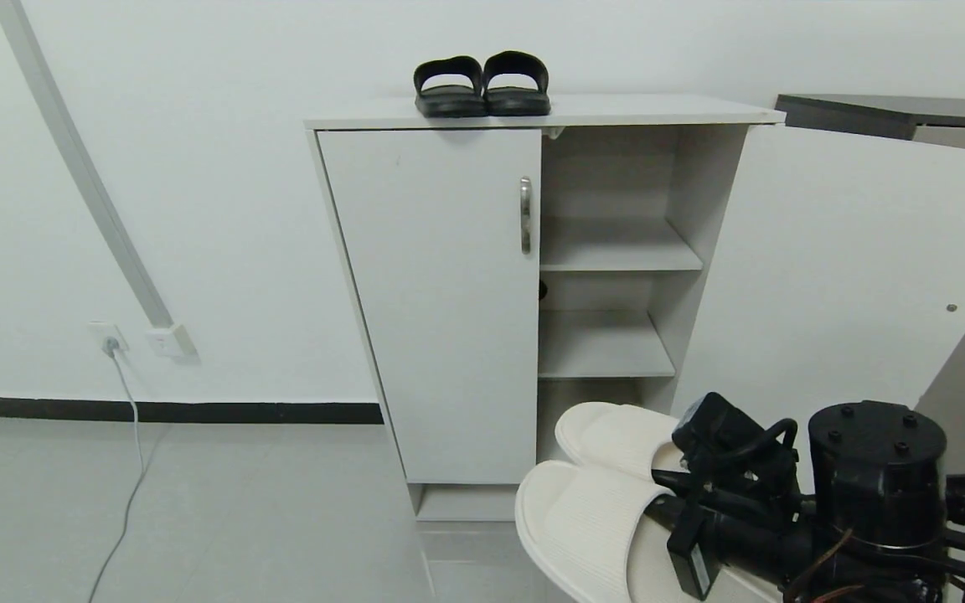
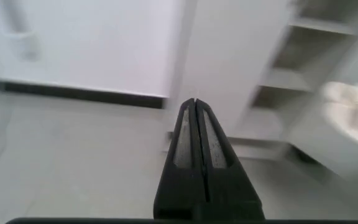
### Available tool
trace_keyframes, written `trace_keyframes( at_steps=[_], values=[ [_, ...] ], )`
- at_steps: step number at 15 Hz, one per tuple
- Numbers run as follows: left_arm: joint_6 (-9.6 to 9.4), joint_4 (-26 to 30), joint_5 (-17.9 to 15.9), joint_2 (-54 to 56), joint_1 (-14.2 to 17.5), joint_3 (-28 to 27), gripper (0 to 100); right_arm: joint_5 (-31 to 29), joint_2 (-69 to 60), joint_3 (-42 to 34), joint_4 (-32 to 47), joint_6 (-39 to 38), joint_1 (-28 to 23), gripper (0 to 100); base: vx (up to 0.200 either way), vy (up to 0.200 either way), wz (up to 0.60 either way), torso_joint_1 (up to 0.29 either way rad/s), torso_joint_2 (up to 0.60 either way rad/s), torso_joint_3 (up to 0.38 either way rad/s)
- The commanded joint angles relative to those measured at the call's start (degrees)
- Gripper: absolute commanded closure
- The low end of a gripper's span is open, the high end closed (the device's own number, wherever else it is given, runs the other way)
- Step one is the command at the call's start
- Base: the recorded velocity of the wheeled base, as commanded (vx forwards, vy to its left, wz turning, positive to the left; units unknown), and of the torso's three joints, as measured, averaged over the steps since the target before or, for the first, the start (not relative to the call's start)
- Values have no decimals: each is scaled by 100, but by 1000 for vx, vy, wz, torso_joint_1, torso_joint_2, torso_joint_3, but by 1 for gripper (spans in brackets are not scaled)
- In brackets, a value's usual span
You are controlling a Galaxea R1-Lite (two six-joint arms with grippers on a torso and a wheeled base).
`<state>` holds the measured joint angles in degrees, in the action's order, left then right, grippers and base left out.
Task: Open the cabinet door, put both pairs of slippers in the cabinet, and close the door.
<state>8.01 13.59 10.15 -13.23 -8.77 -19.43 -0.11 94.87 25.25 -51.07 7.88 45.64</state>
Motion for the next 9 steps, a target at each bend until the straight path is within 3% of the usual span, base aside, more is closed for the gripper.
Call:
trace_keyframes(
  at_steps=[1,2,5,7,9],
  values=[
    [-45,12,153,804,261,590,100,11,41,-11,0,4,15,100,0,0,0,0,0,0],
    [-54,-111,584,804,270,871,100,2,85,-11,-9,4,15,100,0,0,0,0,0,0],
    [-107,-1008,1050,813,358,1627,100,2,120,-20,-17,4,15,100,0,0,0,0,0,0],
    [-247,-1104,1068,1059,920,1715,100,2,137,-11,-17,4,15,100,0,0,0,0,0,0],
    [-397,-1254,1006,1217,920,1803,100,2,172,-20,-17,4,15,100,0,0,0,0,0,0]
  ],
)
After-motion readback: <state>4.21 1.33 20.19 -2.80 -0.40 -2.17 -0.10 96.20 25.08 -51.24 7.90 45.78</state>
